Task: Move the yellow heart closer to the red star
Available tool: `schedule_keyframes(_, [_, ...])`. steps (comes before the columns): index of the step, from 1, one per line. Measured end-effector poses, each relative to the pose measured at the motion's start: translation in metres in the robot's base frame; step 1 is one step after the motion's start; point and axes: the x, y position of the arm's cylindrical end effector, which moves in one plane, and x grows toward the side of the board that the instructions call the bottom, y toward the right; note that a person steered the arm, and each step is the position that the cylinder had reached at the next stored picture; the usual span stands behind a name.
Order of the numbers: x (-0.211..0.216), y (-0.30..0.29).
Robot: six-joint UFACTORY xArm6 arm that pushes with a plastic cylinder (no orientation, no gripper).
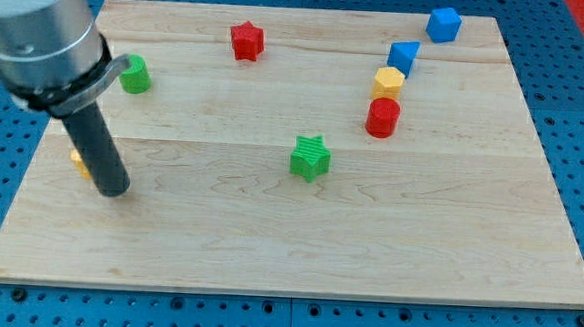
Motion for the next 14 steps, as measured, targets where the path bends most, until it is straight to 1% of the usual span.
schedule_keyframes(1, [-0.001, -0.068])
schedule_keyframes(2, [-0.016, -0.050])
schedule_keyframes(3, [-0.026, -0.017])
schedule_keyframes(4, [-0.057, -0.016])
schedule_keyframes(5, [-0.077, -0.013])
schedule_keyframes(6, [-0.083, -0.020])
schedule_keyframes(7, [-0.100, -0.018])
schedule_keyframes(9, [-0.122, 0.020])
schedule_keyframes(10, [-0.136, 0.030])
schedule_keyframes(11, [-0.142, 0.014])
schedule_keyframes(12, [-0.159, 0.009])
schedule_keyframes(13, [-0.175, 0.020])
schedule_keyframes(14, [-0.172, 0.046])
